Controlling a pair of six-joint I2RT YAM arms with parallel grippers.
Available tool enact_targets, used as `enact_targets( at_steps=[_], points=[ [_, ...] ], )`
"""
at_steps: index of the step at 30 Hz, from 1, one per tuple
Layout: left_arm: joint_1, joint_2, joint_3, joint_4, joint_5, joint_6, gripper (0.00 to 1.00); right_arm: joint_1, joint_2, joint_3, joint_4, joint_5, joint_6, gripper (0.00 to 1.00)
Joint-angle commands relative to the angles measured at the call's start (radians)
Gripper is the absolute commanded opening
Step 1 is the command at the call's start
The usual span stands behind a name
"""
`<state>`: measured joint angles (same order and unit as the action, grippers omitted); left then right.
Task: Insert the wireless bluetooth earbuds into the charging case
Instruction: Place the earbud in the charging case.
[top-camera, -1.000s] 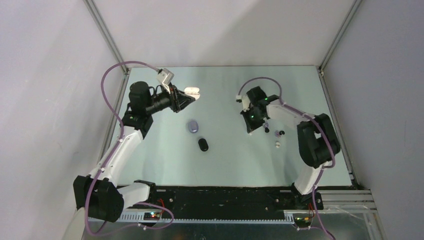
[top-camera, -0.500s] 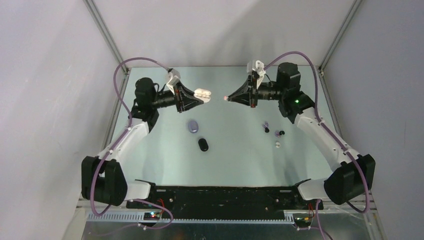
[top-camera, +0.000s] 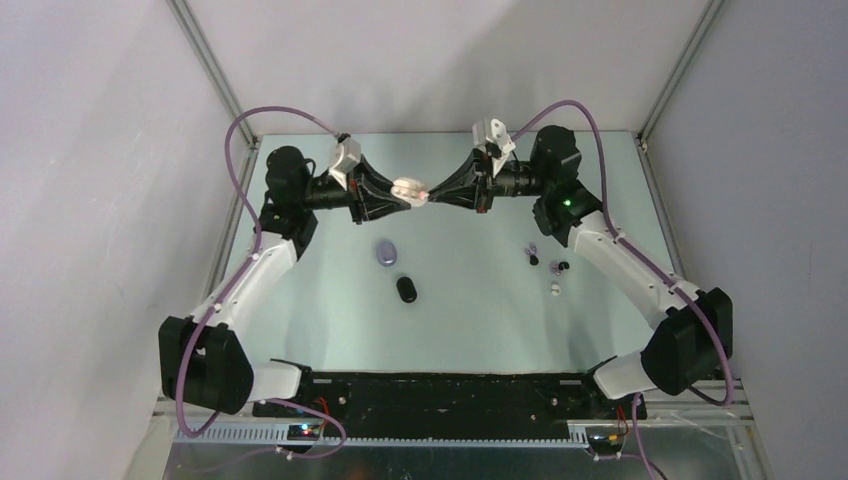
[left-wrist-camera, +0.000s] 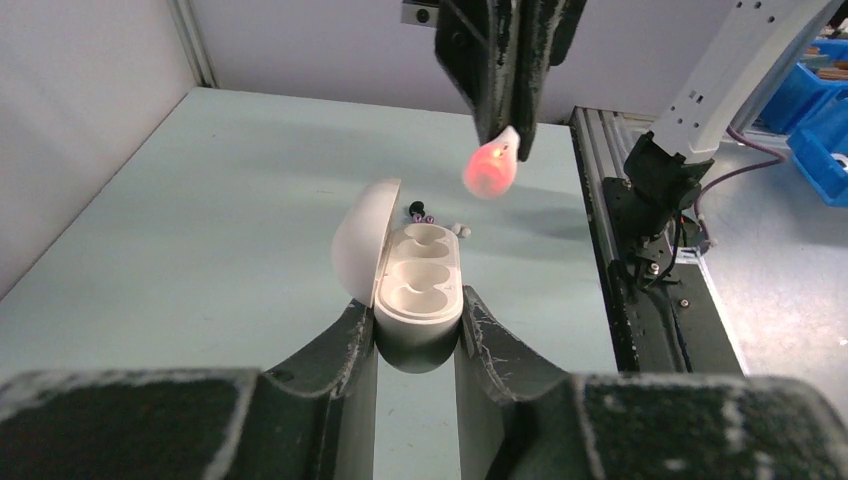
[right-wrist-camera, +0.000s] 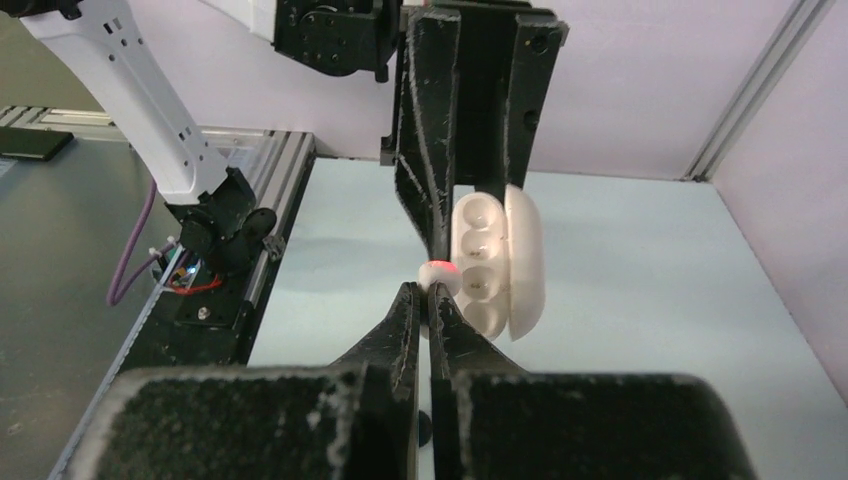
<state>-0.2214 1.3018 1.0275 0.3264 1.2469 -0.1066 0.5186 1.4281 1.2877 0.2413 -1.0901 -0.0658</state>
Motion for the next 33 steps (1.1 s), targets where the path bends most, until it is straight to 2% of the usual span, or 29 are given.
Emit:
enact_targets(
  at_steps=[1,33],
  points=[
    [-0.011,-0.040,0.038,0.004,0.048,0.050,0.00,0.020,0.024,0.068,0.093,-0.001,0.040,0.00],
    [-0.018,-0.044,0.066,-0.001,0.086,0.047,0.00,0.023,0.036,0.078,-0.069,0.037,-0.113,0.00]
  ],
)
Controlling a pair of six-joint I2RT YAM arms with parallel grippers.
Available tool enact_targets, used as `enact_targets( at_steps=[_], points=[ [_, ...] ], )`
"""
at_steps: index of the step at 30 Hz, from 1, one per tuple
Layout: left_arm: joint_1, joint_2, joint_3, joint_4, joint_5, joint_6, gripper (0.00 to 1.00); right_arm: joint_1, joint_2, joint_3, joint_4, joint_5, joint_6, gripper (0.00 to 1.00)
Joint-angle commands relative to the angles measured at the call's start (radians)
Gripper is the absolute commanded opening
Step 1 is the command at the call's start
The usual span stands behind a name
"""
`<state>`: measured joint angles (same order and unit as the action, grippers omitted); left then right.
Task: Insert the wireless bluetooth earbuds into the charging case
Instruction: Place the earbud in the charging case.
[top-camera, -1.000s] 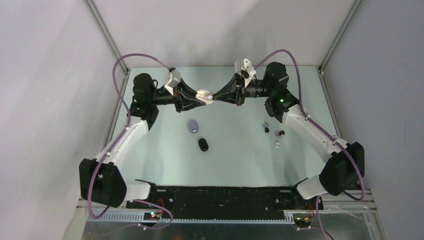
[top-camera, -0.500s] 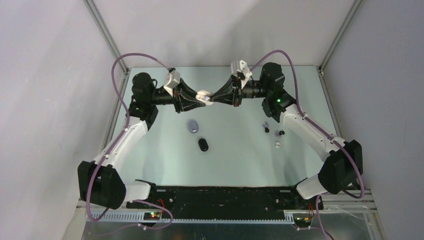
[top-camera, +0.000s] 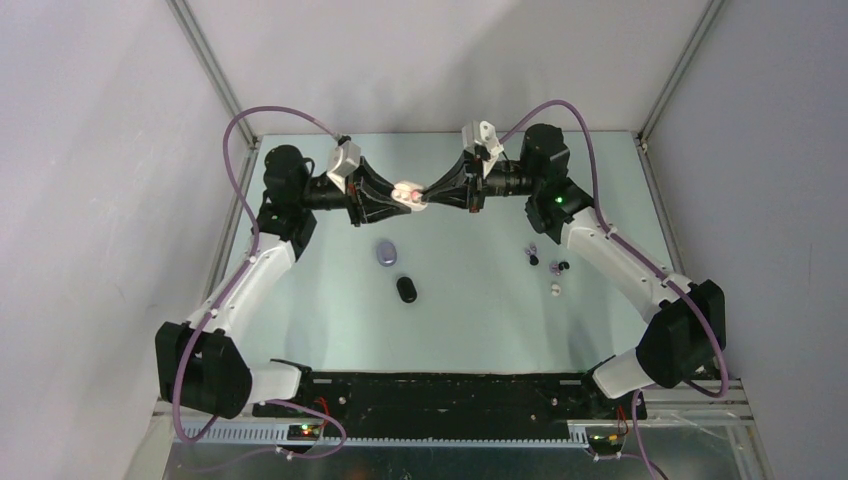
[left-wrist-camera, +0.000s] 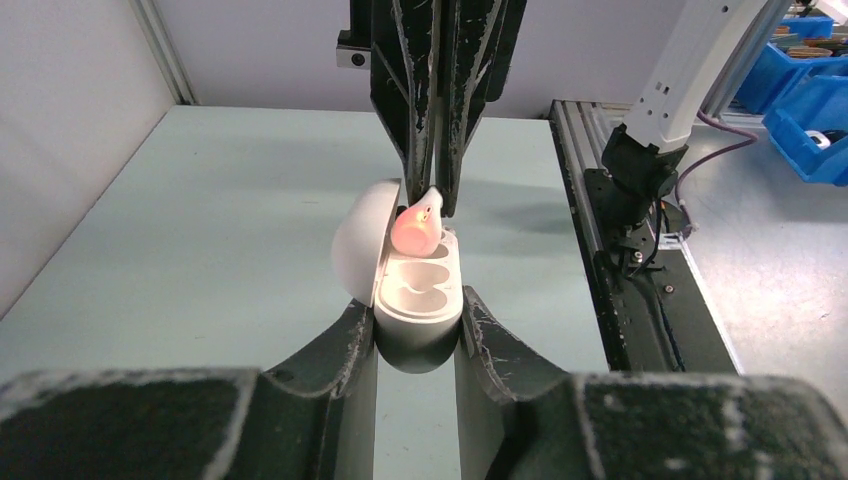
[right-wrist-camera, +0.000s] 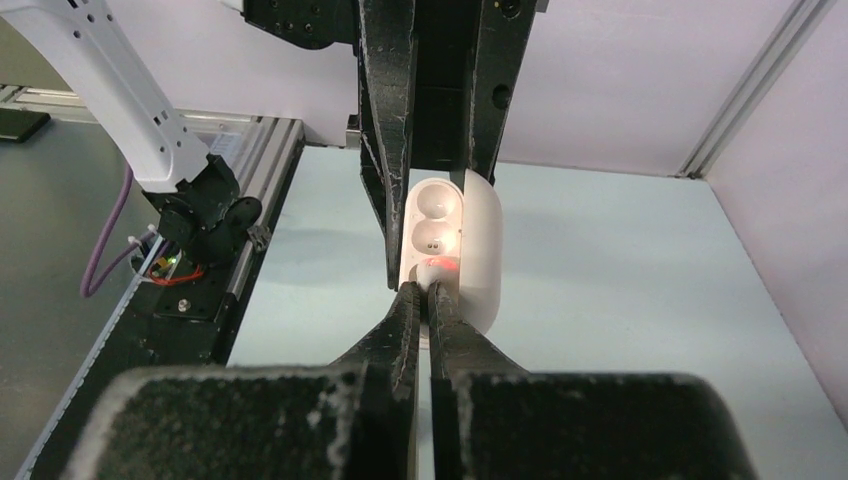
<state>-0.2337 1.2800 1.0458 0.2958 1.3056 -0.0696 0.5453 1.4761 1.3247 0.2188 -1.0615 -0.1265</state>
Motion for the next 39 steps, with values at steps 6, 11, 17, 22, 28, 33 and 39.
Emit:
enact_targets(
  at_steps=[6,11,17,22,28,33,39],
  points=[
    [-0.006,-0.018,0.052,0.029,0.024,0.003,0.00,0.002,-0.017,0.041,-0.075,-0.004,-0.081,0.00],
    [-0.006,-0.019,0.051,0.031,0.023,0.002,0.00,0.020,-0.015,0.041,-0.088,0.008,-0.102,0.00],
    [-0.006,-0.022,0.045,0.038,0.025,0.005,0.00,0.028,-0.011,0.041,-0.121,0.025,-0.134,0.00],
    [-0.008,-0.020,0.043,0.044,0.026,0.007,0.00,0.029,-0.011,0.042,-0.141,0.043,-0.147,0.00],
    [-0.009,-0.018,0.042,0.048,0.023,0.011,0.00,0.023,0.000,0.041,-0.097,-0.047,-0.070,0.00],
    [-0.010,-0.016,0.039,0.044,0.022,0.025,0.00,0.011,0.020,0.041,-0.088,-0.105,-0.045,0.00],
    [-0.009,-0.014,0.031,0.044,0.023,0.033,0.00,-0.008,0.047,0.042,-0.063,-0.146,-0.004,0.00]
  ],
)
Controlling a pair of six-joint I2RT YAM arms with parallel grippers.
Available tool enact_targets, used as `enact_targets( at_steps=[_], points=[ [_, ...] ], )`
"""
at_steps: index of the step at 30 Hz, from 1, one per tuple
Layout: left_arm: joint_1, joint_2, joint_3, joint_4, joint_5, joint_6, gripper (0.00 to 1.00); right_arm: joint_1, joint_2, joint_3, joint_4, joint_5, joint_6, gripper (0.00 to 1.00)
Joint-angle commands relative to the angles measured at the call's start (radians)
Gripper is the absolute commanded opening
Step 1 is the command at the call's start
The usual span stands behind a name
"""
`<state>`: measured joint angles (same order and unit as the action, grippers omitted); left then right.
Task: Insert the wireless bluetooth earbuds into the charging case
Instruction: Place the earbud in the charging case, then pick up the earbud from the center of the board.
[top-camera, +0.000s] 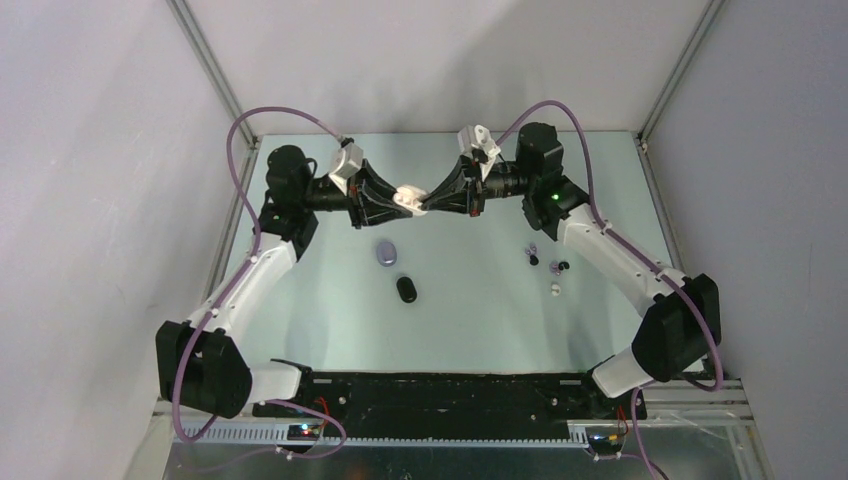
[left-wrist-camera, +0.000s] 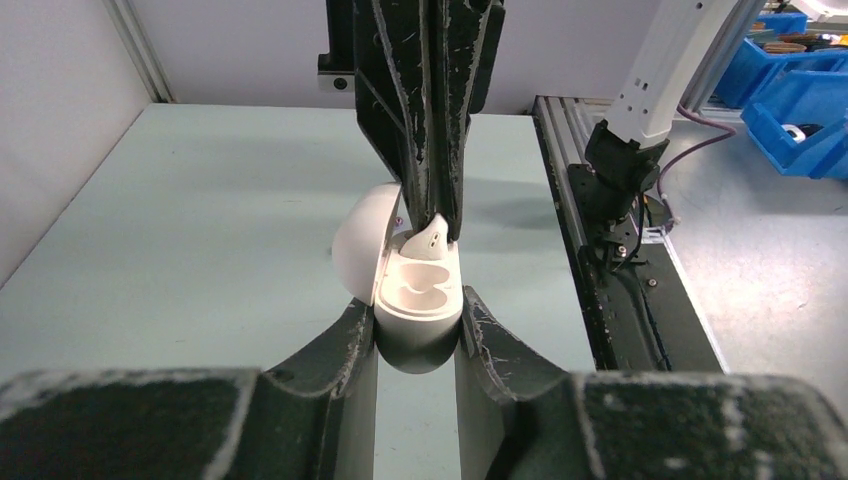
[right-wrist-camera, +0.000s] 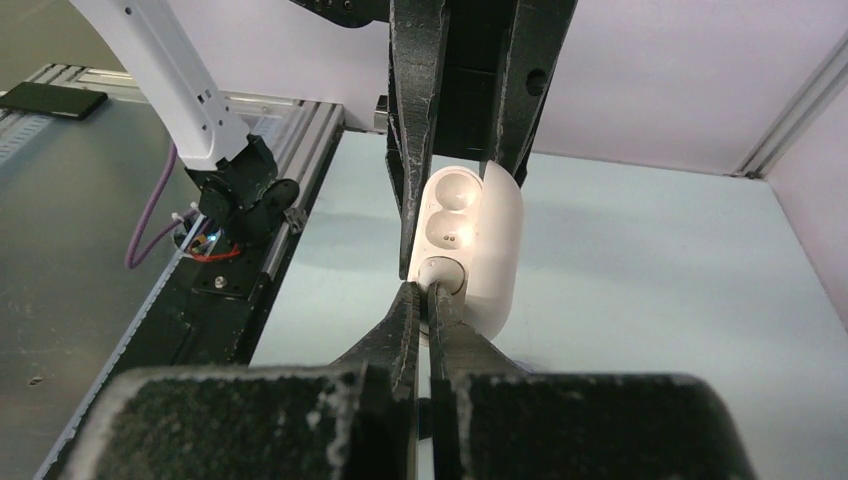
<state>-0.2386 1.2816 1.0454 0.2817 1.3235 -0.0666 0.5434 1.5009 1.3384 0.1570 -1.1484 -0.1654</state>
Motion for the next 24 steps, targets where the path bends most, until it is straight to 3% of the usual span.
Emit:
enact_targets(
  at_steps=[1,13,21,24],
  points=[
    [-0.005,-0.017,0.032,0.059,0.005,0.030,0.00,-0.006,0.024,0.028,-0.008,-0.045,0.034,0.00],
    [-0.001,-0.011,0.025,0.035,-0.020,0.037,0.00,-0.006,-0.098,0.036,-0.020,0.051,0.040,0.32],
    [0.002,0.013,0.013,0.031,-0.048,0.031,0.00,-0.044,-0.274,0.025,-0.356,0.076,-0.143,0.35],
    [0.002,0.014,0.009,0.028,-0.057,0.025,0.00,-0.103,-0.319,0.020,-0.633,0.118,-0.303,0.36]
  ],
)
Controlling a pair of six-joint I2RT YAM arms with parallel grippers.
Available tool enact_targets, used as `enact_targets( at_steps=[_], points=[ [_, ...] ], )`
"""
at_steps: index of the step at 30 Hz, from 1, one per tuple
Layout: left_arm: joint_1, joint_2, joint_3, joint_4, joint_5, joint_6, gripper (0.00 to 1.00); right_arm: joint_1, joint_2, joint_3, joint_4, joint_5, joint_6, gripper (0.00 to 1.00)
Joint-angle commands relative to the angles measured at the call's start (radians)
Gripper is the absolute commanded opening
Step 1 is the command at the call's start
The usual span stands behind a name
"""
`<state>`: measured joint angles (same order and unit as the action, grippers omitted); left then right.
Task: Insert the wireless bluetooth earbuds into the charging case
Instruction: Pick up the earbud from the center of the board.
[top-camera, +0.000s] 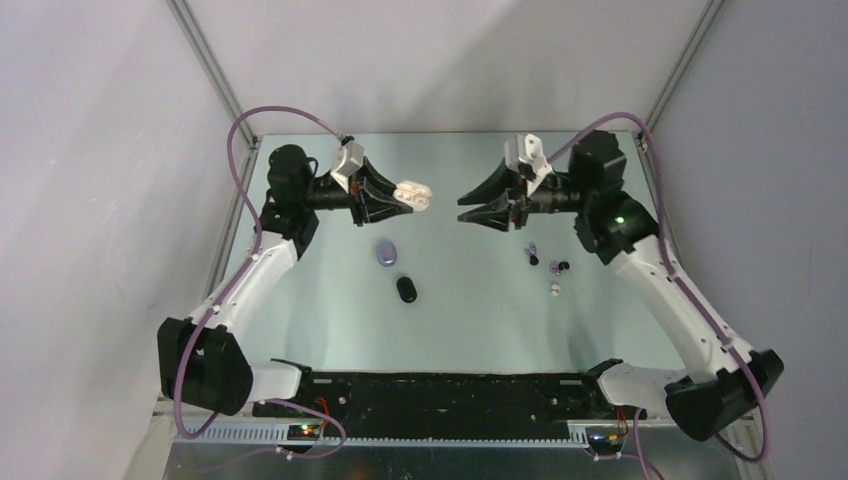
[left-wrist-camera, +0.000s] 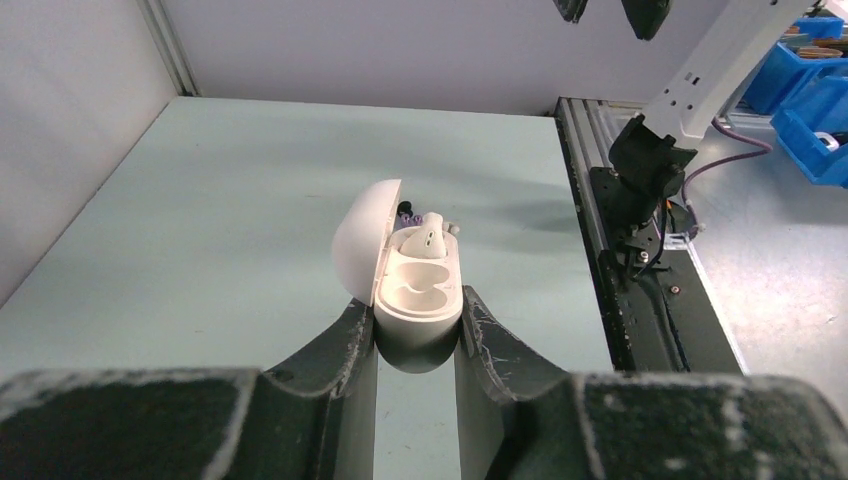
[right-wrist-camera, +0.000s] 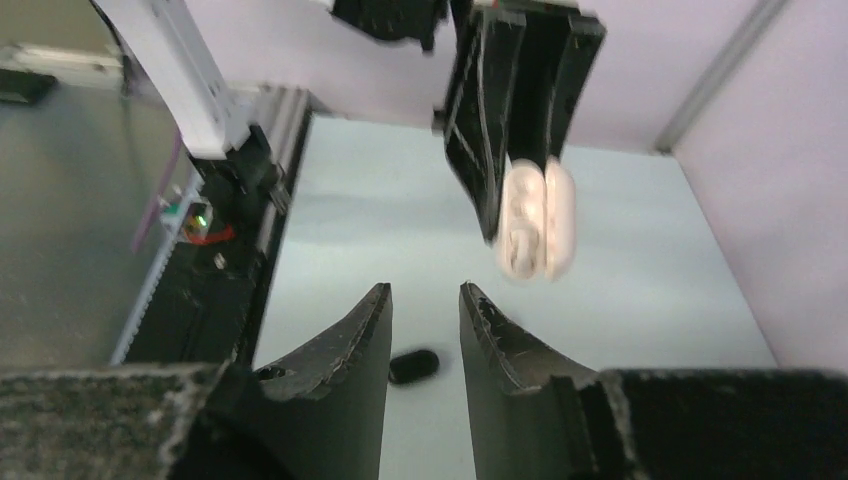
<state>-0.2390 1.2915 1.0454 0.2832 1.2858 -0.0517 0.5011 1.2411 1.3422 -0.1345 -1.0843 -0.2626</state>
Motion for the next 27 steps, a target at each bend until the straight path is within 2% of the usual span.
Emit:
enact_targets(
  at_steps=[1,5,7,9,10,12,16,21,27],
  points=[
    [0.003,0.002,0.007,0.024,-0.028,0.011,0.00,-0.075,-0.081,0.011,-0.410,0.073,-0.296,0.35],
    [0.002,-0.014,-0.001,-0.032,-0.069,0.037,0.00,-0.159,-0.124,-0.031,-0.799,0.299,-0.516,0.35],
    [0.002,-0.025,-0.013,-0.035,-0.087,0.042,0.00,-0.185,-0.128,-0.071,-0.897,0.419,-0.569,0.33],
    [0.002,-0.033,-0.022,-0.036,-0.095,0.037,0.00,-0.222,-0.115,-0.130,-0.944,0.510,-0.564,0.26],
    [0.002,-0.037,-0.026,-0.037,-0.102,0.034,0.00,-0.248,-0.108,-0.150,-0.948,0.537,-0.537,0.21],
    [0.002,-0.041,-0.026,-0.042,-0.108,0.033,0.00,-0.284,-0.073,-0.208,-0.936,0.615,-0.399,0.15],
    [0.001,-0.056,-0.022,-0.076,-0.118,0.047,0.00,-0.421,-0.010,-0.298,-0.863,0.661,-0.036,0.13],
    [0.003,-0.070,-0.016,-0.140,-0.126,0.100,0.00,-0.537,0.094,-0.325,-0.809,0.718,0.065,0.12],
    [0.003,-0.079,-0.005,-0.207,-0.137,0.159,0.00,-0.590,0.232,-0.364,-0.773,0.726,0.092,0.16]
  ],
)
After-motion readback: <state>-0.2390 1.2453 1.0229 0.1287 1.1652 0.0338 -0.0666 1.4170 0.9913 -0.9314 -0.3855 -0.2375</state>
